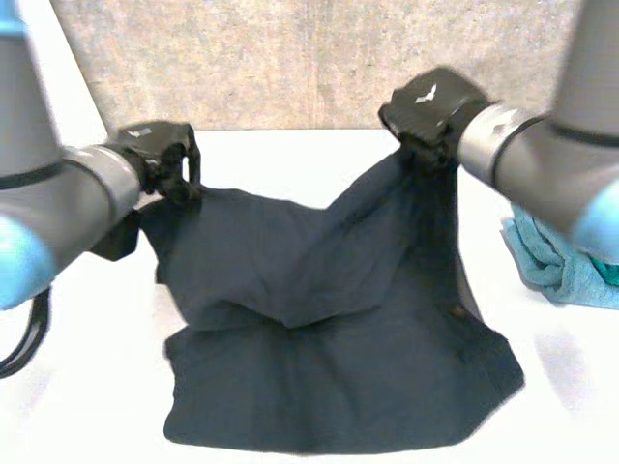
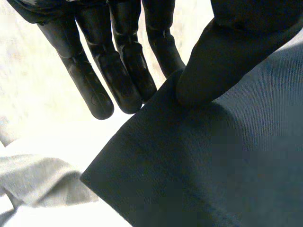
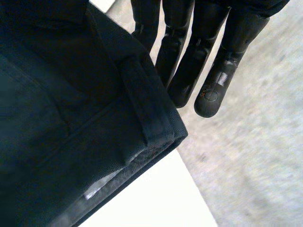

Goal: Fold the laundry.

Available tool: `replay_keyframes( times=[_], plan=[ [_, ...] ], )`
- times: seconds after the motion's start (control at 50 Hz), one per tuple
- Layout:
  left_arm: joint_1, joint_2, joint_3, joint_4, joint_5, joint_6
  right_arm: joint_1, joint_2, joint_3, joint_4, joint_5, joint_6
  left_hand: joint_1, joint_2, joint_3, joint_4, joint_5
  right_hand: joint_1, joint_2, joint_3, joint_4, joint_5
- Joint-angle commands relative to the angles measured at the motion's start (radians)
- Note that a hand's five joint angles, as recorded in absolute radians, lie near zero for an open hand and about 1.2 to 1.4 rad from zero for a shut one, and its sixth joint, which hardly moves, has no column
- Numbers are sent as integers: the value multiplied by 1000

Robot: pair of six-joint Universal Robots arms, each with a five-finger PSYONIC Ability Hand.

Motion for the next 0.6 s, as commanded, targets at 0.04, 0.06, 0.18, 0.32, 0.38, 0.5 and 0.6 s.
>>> replay_keyframes(
  times=[0.04, 0.06, 0.18, 0.32, 0.38, 0.5, 0.6],
  plan=[
    [20, -397, 351, 100, 2, 13, 12, 372, -323, -116, 139, 35, 91, 25, 29, 18, 56, 408, 227, 220, 208, 254],
    [23, -417, 374, 128, 1, 16, 12, 405, -353, -152, 156, 47, -62, -128, -124, -135, -97, 408, 227, 220, 208, 254],
    [24, -483, 441, 336, -10, 36, 12, 532, -415, -347, 223, 75, -951, -1017, -1013, -1024, -986, -814, -995, -1001, -1014, -968],
    [0, -361, 223, 372, 7, 116, 10, 443, -274, -238, 213, 77, -951, -1017, -1013, -1024, -986, -814, -995, -1001, -1014, -968],
    [-8, -226, 41, 386, 11, 167, 6, 335, -129, -184, 202, 78, -950, -1016, -1012, -1023, -985, -814, -995, -1001, -1014, -968],
    [-34, -112, -156, 392, 68, 214, 1, 187, 85, -184, 162, 78, -827, -893, -889, -900, -862, -814, -995, -1001, -1014, -968],
    [-69, -109, -178, 391, 73, 213, 0, 106, 215, -195, 102, 78, -800, -866, -862, -874, -835, -814, -995, -1001, -1014, -968]
  ],
)
